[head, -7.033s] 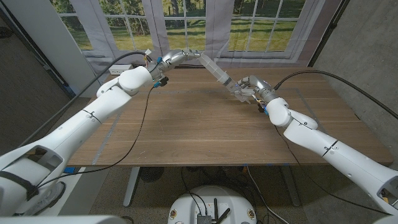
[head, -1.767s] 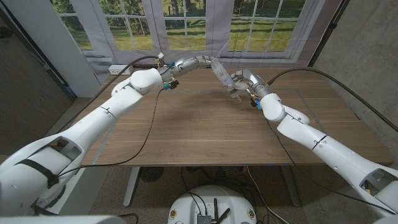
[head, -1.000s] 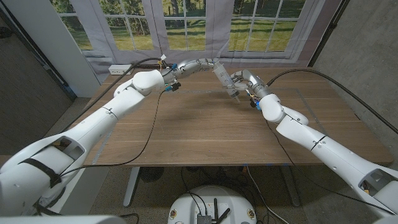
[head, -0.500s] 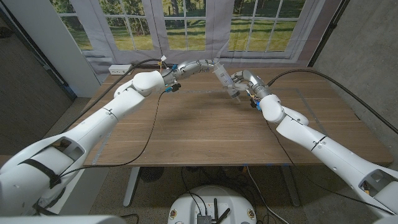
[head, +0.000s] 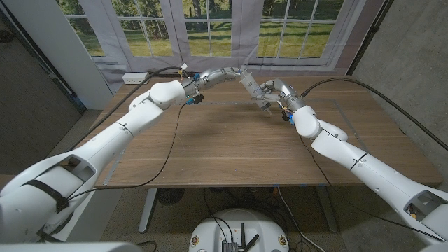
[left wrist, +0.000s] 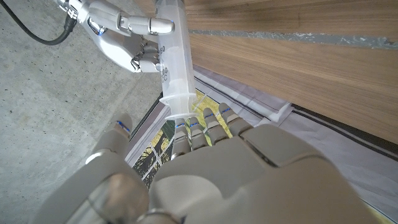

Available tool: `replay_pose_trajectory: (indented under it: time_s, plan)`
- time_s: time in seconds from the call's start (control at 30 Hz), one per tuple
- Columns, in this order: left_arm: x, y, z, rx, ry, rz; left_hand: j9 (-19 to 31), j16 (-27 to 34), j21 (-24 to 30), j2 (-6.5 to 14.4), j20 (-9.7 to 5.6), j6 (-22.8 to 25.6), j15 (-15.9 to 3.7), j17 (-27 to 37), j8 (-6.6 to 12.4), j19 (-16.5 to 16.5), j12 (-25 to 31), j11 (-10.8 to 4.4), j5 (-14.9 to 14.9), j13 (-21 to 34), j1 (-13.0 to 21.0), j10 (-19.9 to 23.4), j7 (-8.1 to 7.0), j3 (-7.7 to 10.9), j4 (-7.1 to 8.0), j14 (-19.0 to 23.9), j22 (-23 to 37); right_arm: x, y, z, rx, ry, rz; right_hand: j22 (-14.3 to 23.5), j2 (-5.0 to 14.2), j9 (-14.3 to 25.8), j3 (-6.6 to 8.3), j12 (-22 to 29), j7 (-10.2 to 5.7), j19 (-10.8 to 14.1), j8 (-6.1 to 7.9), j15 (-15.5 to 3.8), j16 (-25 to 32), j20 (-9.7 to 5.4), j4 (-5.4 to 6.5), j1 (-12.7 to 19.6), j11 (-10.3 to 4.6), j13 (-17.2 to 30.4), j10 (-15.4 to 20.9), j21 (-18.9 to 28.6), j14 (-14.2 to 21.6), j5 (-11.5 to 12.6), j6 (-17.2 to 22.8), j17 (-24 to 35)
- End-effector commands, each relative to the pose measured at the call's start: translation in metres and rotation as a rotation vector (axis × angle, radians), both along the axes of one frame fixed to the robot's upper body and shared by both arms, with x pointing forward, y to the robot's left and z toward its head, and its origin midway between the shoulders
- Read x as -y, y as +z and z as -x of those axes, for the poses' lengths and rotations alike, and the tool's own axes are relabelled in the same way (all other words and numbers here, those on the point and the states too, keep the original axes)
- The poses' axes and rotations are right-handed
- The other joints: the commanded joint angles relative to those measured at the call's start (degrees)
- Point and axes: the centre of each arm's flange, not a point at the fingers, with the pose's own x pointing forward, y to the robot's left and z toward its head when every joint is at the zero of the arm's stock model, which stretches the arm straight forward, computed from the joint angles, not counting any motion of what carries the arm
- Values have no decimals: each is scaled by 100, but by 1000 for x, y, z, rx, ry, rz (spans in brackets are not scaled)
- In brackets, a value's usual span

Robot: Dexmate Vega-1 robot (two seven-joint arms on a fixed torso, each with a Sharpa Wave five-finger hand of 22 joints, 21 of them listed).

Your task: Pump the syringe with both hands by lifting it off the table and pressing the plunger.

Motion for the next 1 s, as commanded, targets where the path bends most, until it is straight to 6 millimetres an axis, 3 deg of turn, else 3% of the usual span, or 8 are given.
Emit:
replay_pose_trajectory:
  time_s: [0.03,1.0]
  plan:
    - [-5,6,3,35,21,31,0,-18,49,59,-26,30,-164,6,37,6,-2,2,-4,14,1,16,-12,-7,-11,-27,18,1,-2,-3,-12,3,-2,13,1382,18,40,-2,-459,45,23,-461,-18,-816,24,1389,-109,13,130,36,18,41,522,26]
    - [-39,7,13,81,124,143,2,-24,62,102,-28,22,-193,8,34,46,-8,17,6,16,48,-6,-16,10,-18,-104,17,4,-8,-9,-51,-11,31,18,1383,20,39,-1,-457,74,6,-459,-46,-811,28,1382,-107,34,118,49,0,46,501,43]
